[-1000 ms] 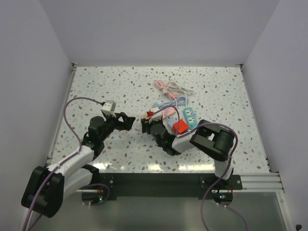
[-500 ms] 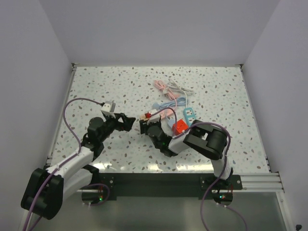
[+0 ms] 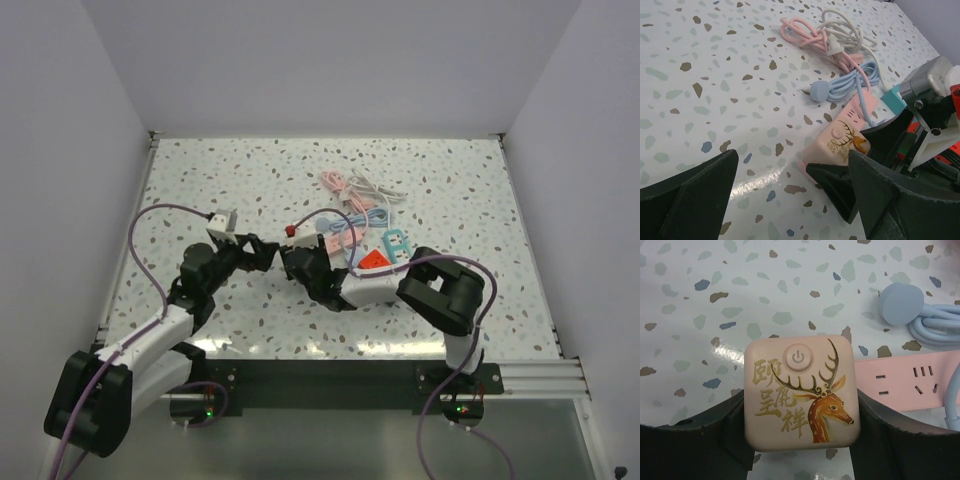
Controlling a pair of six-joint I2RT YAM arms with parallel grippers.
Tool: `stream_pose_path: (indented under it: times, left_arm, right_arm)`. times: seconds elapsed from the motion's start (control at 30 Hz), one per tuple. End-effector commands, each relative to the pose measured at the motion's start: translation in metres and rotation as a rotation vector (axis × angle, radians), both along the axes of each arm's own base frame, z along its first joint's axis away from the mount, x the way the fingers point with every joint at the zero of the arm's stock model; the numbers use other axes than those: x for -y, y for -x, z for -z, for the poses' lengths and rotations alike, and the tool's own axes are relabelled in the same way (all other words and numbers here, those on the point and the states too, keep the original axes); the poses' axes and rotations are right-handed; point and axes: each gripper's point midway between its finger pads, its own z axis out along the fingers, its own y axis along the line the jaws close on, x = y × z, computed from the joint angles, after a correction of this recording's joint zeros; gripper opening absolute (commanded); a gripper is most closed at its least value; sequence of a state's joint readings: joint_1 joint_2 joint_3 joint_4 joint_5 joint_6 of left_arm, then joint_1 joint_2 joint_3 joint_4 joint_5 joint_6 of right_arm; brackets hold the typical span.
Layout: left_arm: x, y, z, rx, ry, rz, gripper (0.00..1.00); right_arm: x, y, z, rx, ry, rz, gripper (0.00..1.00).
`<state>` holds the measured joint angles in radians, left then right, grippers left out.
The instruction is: Insert the plug
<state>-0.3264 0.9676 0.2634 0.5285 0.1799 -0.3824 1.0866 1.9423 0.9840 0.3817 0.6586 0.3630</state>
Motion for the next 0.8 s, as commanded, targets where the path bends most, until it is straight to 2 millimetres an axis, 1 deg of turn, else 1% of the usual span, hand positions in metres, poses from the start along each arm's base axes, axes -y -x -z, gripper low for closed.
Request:
stream_pose_path:
  times: [0.0, 0.03, 0.1, 0.13, 0.17, 0.2, 0.23, 0.3, 0.33, 0.37, 0.4, 0.43, 0.47, 0.5, 0.53, 0.67, 0.7, 0.73, 0.77]
  left_arm:
    - [0.005, -0.002, -0.022, 0.06, 0.028, 0.022, 0.97]
    - [0.005, -0.002, -0.023, 0.063, 0.028, 0.019, 0.97]
    - [0.004, -0.003, -0.022, 0.058, 0.026, 0.013, 0.97]
    - [0.003, -0.004, -0.023, 0.061, 0.023, 0.009, 0.97]
    - [0.003, -0.005, -0.023, 0.06, 0.022, 0.006, 0.98]
    - [0.002, -0.005, -0.022, 0.056, 0.022, 0.001, 0.98]
    - [0.002, -0.005, -0.023, 0.058, 0.022, 0.0, 0.98]
    - [0.001, -0.006, -0.022, 0.057, 0.02, -0.008, 0.98]
    - [0.001, -0.007, -0.023, 0.056, 0.021, -0.013, 0.97]
    - [0.0, -0.007, -0.023, 0.056, 0.019, -0.017, 0.98]
    - [-0.002, -0.008, -0.023, 0.056, 0.017, -0.029, 0.98]
    - [-0.002, -0.009, -0.024, 0.056, 0.015, -0.03, 0.98]
    - [-0.002, -0.01, -0.024, 0.054, 0.014, -0.033, 0.98]
    - [-0.003, -0.01, -0.024, 0.056, 0.014, -0.037, 0.98]
    - [-0.003, -0.011, -0.026, 0.057, 0.015, -0.038, 0.98]
    - [-0.004, -0.012, -0.025, 0.052, 0.012, -0.043, 0.98]
    - [-0.004, -0.013, -0.026, 0.053, 0.011, -0.049, 0.98]
    - [-0.005, -0.013, -0.026, 0.051, 0.01, -0.052, 0.98]
    - [-0.006, -0.014, -0.028, 0.054, 0.011, -0.056, 0.98]
  right_arm:
    - [0.05, 0.096, 0.078, -0.36, 0.347, -0.164, 0.36]
    - [0.046, 0.089, 0.07, -0.336, 0.318, -0.157, 0.43]
    - [0.045, 0.078, 0.056, -0.302, 0.272, -0.143, 0.48]
    - [0.039, 0.073, 0.043, -0.277, 0.224, -0.143, 0.52]
    - [0.037, 0.068, 0.036, -0.257, 0.196, -0.135, 0.54]
    - [0.041, 0.063, 0.034, -0.252, 0.185, -0.123, 0.56]
    - [0.037, 0.059, 0.025, -0.232, 0.151, -0.121, 0.59]
    - [0.042, 0.054, 0.021, -0.223, 0.129, -0.11, 0.61]
    - [0.037, 0.051, 0.011, -0.202, 0.088, -0.114, 0.65]
    - [0.036, 0.05, 0.007, -0.195, 0.065, -0.118, 0.68]
    - [0.038, 0.05, 0.008, -0.201, 0.044, -0.125, 0.7]
    - [0.032, 0.047, 0.001, -0.184, -0.002, -0.135, 0.71]
    - [0.031, 0.045, -0.007, -0.172, -0.032, -0.14, 0.73]
    - [0.031, 0.045, -0.008, -0.174, -0.049, -0.147, 0.76]
    - [0.028, 0.042, -0.014, -0.159, -0.075, -0.151, 0.81]
    - [0.025, 0.037, -0.031, -0.117, -0.104, -0.159, 0.83]
    - [0.025, 0.037, -0.039, -0.103, -0.121, -0.165, 0.85]
    - [0.025, 0.035, -0.045, -0.089, -0.138, -0.166, 0.92]
    - [0.027, 0.035, -0.049, -0.079, -0.141, -0.171, 0.97]
